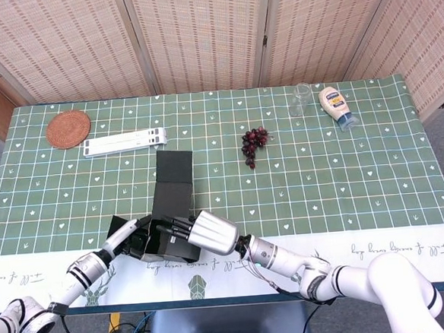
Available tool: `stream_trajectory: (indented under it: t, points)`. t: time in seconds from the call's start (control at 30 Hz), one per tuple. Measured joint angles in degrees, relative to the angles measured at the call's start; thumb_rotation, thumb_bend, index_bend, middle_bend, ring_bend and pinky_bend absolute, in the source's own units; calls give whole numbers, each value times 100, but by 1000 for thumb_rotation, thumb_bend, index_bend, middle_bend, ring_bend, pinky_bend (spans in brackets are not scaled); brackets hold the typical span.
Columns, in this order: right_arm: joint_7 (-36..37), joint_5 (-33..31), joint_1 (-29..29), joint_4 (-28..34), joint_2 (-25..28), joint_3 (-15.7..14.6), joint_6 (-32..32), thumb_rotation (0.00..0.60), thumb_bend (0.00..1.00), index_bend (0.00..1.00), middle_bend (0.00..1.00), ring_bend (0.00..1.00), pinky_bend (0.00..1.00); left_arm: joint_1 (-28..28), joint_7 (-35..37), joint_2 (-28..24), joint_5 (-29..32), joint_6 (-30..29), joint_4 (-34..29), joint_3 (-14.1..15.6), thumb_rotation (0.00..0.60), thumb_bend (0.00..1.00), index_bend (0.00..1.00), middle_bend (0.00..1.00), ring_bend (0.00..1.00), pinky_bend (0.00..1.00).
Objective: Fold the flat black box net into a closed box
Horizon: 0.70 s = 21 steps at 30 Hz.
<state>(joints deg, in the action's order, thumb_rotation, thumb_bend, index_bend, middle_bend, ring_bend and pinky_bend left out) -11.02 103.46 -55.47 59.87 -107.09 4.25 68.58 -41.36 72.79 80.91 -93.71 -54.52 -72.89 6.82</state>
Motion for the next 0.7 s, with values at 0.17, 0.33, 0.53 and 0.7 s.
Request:
stream_trajectory:
  t: [0.17,0.33,0.53,0.7]
  points:
    - [109,80,-75,-201,-141,-70,-8,600,127,0,141,703,1000,31,-274,135,30,14,110,6,600,77,205,177,629,785]
    - [288,171,-166,-418,-248,-137,21,600,159,14,192,709,1000,47,-478,209,47,34,154,19,600,78,201,177,629,785]
    - [391,222,-280,-541,-297,-179,-27,600,160,124,265,727,1000,37,-561,242,48,47,133,19,600,78,193,177,629,785]
    - [441,202,-353,-544,-293,-201,-146,600,176,150,287,733,1000,-4,-588,247,40,69,104,7,600,78,178,177,629,785]
